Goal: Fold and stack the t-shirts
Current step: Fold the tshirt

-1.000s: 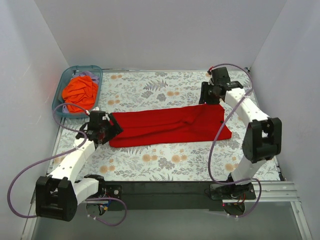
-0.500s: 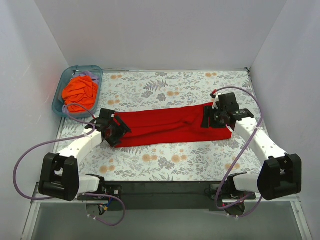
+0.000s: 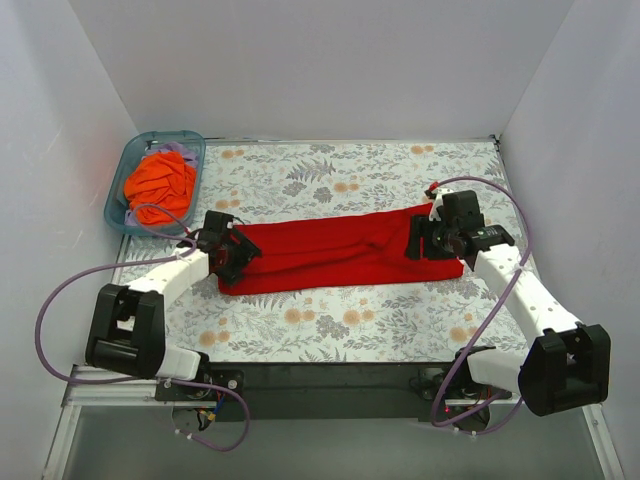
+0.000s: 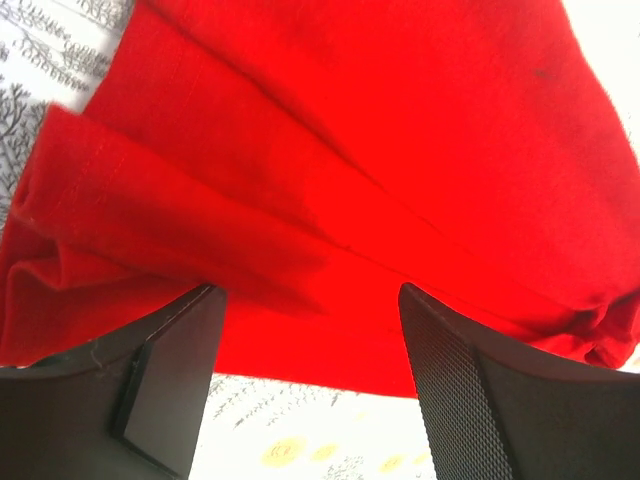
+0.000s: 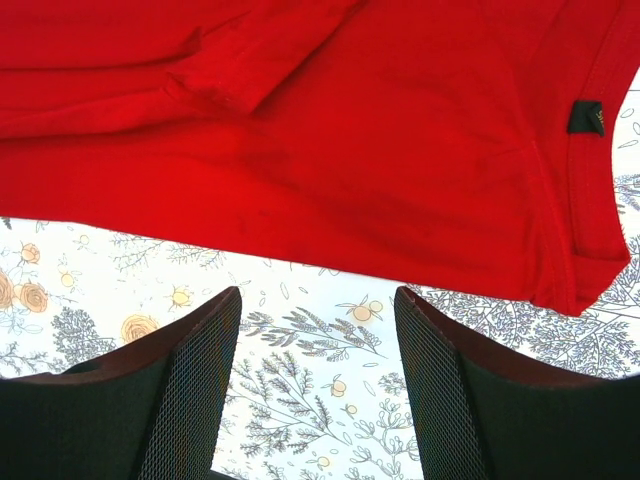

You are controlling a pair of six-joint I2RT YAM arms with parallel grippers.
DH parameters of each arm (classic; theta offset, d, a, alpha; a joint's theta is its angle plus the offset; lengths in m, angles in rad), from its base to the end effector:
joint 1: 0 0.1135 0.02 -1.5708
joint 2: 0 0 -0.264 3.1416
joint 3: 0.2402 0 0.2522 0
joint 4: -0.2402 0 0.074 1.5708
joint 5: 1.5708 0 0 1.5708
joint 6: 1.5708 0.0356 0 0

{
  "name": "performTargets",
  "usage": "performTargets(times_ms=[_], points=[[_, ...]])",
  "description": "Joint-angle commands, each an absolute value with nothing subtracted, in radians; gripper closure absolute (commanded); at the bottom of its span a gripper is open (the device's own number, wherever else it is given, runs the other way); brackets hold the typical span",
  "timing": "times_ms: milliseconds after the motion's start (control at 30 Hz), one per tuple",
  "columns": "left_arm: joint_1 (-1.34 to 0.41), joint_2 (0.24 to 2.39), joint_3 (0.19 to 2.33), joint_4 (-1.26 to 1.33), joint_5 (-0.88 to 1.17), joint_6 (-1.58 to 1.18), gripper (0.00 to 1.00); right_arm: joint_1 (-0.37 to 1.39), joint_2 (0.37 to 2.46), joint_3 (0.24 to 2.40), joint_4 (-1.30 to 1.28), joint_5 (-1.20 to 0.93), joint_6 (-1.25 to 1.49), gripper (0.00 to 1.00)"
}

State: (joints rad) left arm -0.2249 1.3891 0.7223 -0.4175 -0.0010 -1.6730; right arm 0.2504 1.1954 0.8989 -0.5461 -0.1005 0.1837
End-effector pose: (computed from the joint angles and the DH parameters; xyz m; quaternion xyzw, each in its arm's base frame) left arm 0.2468 -0.0564 0.1719 -0.6430 0.7270 -0.1955 0.1407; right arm 0.2392 0.0649 0.2633 -0.0490 0.9322 0.1224 0.3372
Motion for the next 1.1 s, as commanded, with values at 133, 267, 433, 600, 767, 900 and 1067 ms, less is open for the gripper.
performTargets(times_ms=[133,267,433,600,767,900,1067], points=[[-0.230,1.445,0.798,-0.374,-0.066,-1.700,0.33,0.238,1.158,0.881,-0.520,-0.094,0.161,0.30],[-0.230,1.496,0.834,-0.348,-0.080,-1.701,0.35,0.233,1.151,0.871,-0.522,-0.094,0.155,0.30],[-0.230,1.589,0.946,-0.348,-0.110,-1.692,0.37,0.229,1.132,0.861,-0.526,-0.092,0.149,0.30],[-0.226,1.615,1.032,-0.353,-0.150,-1.674,0.37,0.221,1.114,0.850,-0.531,-0.069,0.147,0.30],[-0.209,1.550,1.040,-0.414,-0.176,-1.657,0.36,0.186,1.115,0.841,-0.526,-0.061,0.178,0.28],[-0.206,1.421,0.990,-0.459,-0.219,-1.625,0.36,0.060,1.134,0.816,-0.488,-0.153,0.241,0.29],[-0.206,1.290,0.864,-0.498,-0.198,-1.591,0.37,-0.150,1.143,0.691,-0.316,-0.418,0.397,0.35]])
